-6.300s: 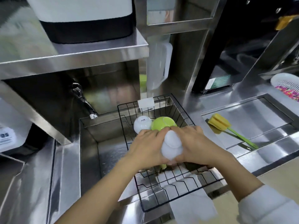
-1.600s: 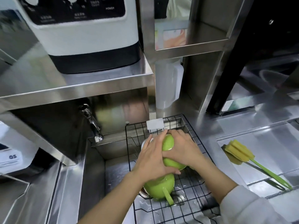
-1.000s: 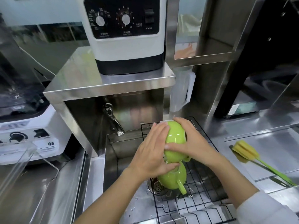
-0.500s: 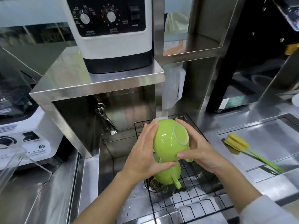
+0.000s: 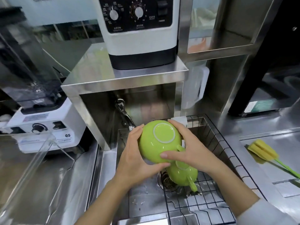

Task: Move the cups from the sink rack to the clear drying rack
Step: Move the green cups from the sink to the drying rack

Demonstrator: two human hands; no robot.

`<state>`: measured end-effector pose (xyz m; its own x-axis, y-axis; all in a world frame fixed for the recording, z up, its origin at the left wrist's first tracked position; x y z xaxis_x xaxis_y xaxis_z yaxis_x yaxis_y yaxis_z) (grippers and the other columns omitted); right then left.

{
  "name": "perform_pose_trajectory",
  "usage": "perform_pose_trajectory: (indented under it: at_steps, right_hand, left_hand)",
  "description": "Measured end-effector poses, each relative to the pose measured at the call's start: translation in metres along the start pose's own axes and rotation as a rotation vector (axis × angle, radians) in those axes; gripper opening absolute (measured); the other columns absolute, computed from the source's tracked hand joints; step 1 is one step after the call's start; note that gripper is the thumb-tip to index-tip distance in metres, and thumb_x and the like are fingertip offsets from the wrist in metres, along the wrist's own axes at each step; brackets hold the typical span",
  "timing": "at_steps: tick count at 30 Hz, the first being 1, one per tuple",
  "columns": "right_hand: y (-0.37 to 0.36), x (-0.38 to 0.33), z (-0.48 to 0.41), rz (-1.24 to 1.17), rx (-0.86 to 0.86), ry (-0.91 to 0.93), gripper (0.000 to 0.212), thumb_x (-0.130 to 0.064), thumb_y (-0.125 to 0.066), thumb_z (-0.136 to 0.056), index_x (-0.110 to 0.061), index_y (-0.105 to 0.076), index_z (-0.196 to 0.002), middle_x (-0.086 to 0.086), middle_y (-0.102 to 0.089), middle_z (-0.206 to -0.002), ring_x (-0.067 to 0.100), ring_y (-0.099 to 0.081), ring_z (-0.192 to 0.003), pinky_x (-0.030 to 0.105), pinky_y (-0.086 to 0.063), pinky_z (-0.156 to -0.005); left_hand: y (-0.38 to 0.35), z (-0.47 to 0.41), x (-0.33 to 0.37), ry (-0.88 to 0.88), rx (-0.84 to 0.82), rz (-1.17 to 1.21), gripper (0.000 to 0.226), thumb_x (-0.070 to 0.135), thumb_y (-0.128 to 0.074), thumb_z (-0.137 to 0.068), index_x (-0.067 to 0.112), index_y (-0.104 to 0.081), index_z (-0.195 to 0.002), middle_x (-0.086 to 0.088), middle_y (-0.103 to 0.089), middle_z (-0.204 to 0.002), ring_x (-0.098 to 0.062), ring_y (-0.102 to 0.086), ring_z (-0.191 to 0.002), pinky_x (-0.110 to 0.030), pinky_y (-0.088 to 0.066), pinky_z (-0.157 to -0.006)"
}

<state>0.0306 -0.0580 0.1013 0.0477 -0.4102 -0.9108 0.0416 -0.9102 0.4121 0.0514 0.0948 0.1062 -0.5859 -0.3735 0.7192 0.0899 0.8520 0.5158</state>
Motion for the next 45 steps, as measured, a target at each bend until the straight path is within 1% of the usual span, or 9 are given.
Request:
perform_pose_trajectory:
  at_steps: [4,10,14,16,20,24,36,42,45]
  right_hand:
    - [-0.052,-0.037,-0.023,0.06,-0.066,0.081,0.101,-0.066,-0.072,-0.048,-0.052,-0.022,-0.135,-0.019,-0.037,-0.13,-0.004,-0.036,-0.118,0.014,-0.029,-0.093]
    - [-0.14,-0.106,-0.051,0.018,-0.146,0.211,0.099,-0.071,-0.069,-0.042,-0.058,-0.024,-0.129,-0.021,-0.039,-0.121,-0.002,-0.039,-0.116,0.021,-0.034,-0.097]
    - [-0.206,-0.158,-0.065,0.061,-0.205,0.282,0.091,-0.075,-0.065,-0.042,-0.065,-0.025,-0.122,-0.023,-0.04,-0.118,-0.005,-0.037,-0.112,0.015,-0.029,-0.092]
    - [-0.242,-0.183,-0.07,0.082,-0.258,0.314,0.094,-0.074,-0.065,-0.045,-0.06,-0.023,-0.127,-0.017,-0.041,-0.126,-0.005,-0.036,-0.115,0.018,-0.03,-0.095]
    - [-0.313,-0.23,-0.077,0.081,-0.385,0.372,0.08,-0.067,-0.071,-0.054,-0.071,-0.022,-0.117,-0.014,-0.044,-0.125,0.002,-0.04,-0.113,0.019,-0.037,-0.092]
    - [-0.369,-0.255,-0.086,0.079,-0.418,0.363,0.096,-0.058,-0.077,-0.056,-0.039,-0.026,-0.136,-0.01,-0.046,-0.134,0.009,-0.044,-0.12,0.031,-0.038,-0.102]
    - [-0.424,-0.242,-0.097,0.182,-0.486,0.212,0.099,-0.063,-0.076,-0.049,-0.032,-0.029,-0.13,-0.009,-0.051,-0.123,0.012,-0.054,-0.109,0.032,-0.046,-0.09]
    - [-0.404,-0.224,-0.089,0.204,-0.522,0.167,0.077,-0.068,-0.074,-0.048,-0.063,-0.029,-0.11,-0.033,-0.059,-0.093,-0.012,-0.057,-0.083,0.013,-0.044,-0.064]
    - [-0.386,-0.211,-0.084,0.284,-0.514,0.139,0.074,-0.072,-0.072,-0.044,-0.072,-0.029,-0.105,-0.035,-0.059,-0.097,-0.011,-0.056,-0.091,0.015,-0.044,-0.075]
  left_hand:
    - [0.066,0.018,-0.013,0.043,0.127,-0.072,0.1,0.048,-0.083,-0.047,0.038,-0.025,-0.128,0.012,-0.031,-0.138,-0.025,-0.036,-0.131,-0.046,-0.033,-0.109]
    - [0.176,0.049,-0.026,0.168,0.271,-0.191,0.1,0.055,-0.077,-0.041,0.028,-0.032,-0.126,0.026,-0.029,-0.128,-0.03,-0.035,-0.126,-0.049,-0.039,-0.103]
    - [0.254,0.075,-0.037,0.204,0.357,-0.279,0.094,0.066,-0.073,-0.036,0.041,-0.034,-0.117,0.043,-0.027,-0.119,-0.03,-0.033,-0.127,-0.055,-0.032,-0.105]
    - [0.291,0.093,-0.048,0.245,0.408,-0.289,0.092,0.064,-0.074,-0.036,0.045,-0.034,-0.116,0.035,-0.031,-0.12,-0.03,-0.034,-0.126,-0.049,-0.033,-0.107]
    - [0.359,0.129,-0.074,0.326,0.497,-0.28,0.091,0.063,-0.075,-0.035,0.049,-0.034,-0.116,0.029,-0.034,-0.121,-0.022,-0.034,-0.124,-0.016,-0.03,-0.1]
    - [0.407,0.156,-0.096,0.401,0.549,-0.207,0.093,0.06,-0.079,-0.035,0.05,-0.036,-0.116,0.01,-0.045,-0.125,-0.021,-0.04,-0.125,-0.041,-0.038,-0.104]
    - [0.42,0.186,-0.149,0.549,0.482,0.001,0.106,0.054,-0.085,-0.036,0.033,-0.037,-0.128,0.008,-0.046,-0.13,-0.01,-0.045,-0.122,-0.044,-0.044,-0.1]
    - [0.394,0.178,-0.143,0.541,0.361,-0.105,0.096,0.058,-0.08,-0.037,0.053,-0.03,-0.118,0.022,-0.045,-0.123,-0.002,-0.043,-0.117,-0.034,-0.041,-0.099]
    - [0.373,0.167,-0.135,0.499,0.226,-0.239,0.1,0.065,-0.074,-0.04,0.055,-0.02,-0.124,0.023,-0.039,-0.122,0.0,-0.036,-0.116,-0.025,-0.032,-0.098]
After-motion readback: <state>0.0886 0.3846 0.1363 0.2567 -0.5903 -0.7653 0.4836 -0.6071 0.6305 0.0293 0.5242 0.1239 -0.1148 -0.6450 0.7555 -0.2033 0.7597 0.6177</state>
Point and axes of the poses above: each hand's wrist, its own z-axis away from the middle knuckle, its own y-axis out of the back of the hand, x = y × z, the point moved 7 cm from there along -z, towards the middle knuckle
